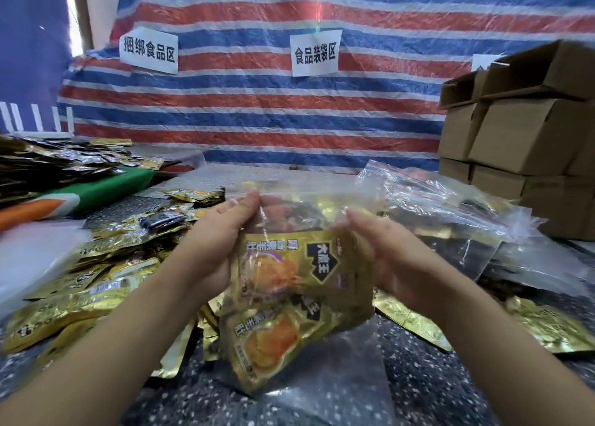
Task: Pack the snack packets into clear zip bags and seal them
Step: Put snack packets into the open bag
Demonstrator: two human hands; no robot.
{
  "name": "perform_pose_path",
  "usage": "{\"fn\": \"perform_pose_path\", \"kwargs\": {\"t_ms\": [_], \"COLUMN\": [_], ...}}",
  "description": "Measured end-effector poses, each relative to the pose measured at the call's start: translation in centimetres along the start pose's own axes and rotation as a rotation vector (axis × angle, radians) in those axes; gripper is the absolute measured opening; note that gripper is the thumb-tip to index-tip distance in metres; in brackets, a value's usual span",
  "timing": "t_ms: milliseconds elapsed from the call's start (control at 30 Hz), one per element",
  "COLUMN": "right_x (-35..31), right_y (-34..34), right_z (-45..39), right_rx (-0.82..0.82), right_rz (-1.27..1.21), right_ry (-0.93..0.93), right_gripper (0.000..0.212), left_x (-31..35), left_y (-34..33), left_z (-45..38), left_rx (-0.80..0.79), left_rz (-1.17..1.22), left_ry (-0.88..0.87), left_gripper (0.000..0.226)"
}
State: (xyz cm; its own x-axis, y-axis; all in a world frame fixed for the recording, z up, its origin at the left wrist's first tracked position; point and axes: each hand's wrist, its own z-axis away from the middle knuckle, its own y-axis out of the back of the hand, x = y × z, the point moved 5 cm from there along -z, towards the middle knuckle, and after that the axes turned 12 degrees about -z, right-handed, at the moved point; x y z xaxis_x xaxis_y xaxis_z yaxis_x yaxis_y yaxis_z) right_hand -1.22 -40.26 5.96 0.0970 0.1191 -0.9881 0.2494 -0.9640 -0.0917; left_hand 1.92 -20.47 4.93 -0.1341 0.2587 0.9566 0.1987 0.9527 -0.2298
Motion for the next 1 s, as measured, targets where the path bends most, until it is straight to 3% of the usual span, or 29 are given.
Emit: {"fn": "perform_pose_path", "kwargs": {"t_ms": [100,233,400,533,733,1000], "right_x": [-0.2,-1.4,-1.7,-2.1,-1.6,-1.2], "right_y": [-0.5,-0.9,0.4,0.1,1.4,1.9], "right_z": [0.2,0.5,0.2,0.5,-0.1,-0.6], "right_rx": [-0.036,-0.085,0.105,-0.059,-0.048,0.052], "right_rz": [-0.158,-0.317,0.007,-0.240,-0.423,-0.238], "right_ry": [0.060,0.078,0.245,0.198,0.151,0.114], "right_gripper": [0.025,0.022,0.025,0.021,0.021,0.020], "left_x": [0.4,0.7,-0.1,0.5,-0.4,-1.0], "left_y": [-0.2,-0.6,-1.0,-0.7,-1.6,-1.1], "left_z": [0.1,0.6,0.6,0.5,0.5,0.3], "left_rx": [-0.036,-0.157,-0.151,-0.172,-0.221,-0.061], "left_rz": [0.079,0.091,-0.056,-0.038,-0.109,-0.194], "left_ry": [-0.004,-0.011,0.039,0.004,0.002,0.030], "left_gripper": [0.039,0.043,0.044,0.045,0.033,0.023]}}
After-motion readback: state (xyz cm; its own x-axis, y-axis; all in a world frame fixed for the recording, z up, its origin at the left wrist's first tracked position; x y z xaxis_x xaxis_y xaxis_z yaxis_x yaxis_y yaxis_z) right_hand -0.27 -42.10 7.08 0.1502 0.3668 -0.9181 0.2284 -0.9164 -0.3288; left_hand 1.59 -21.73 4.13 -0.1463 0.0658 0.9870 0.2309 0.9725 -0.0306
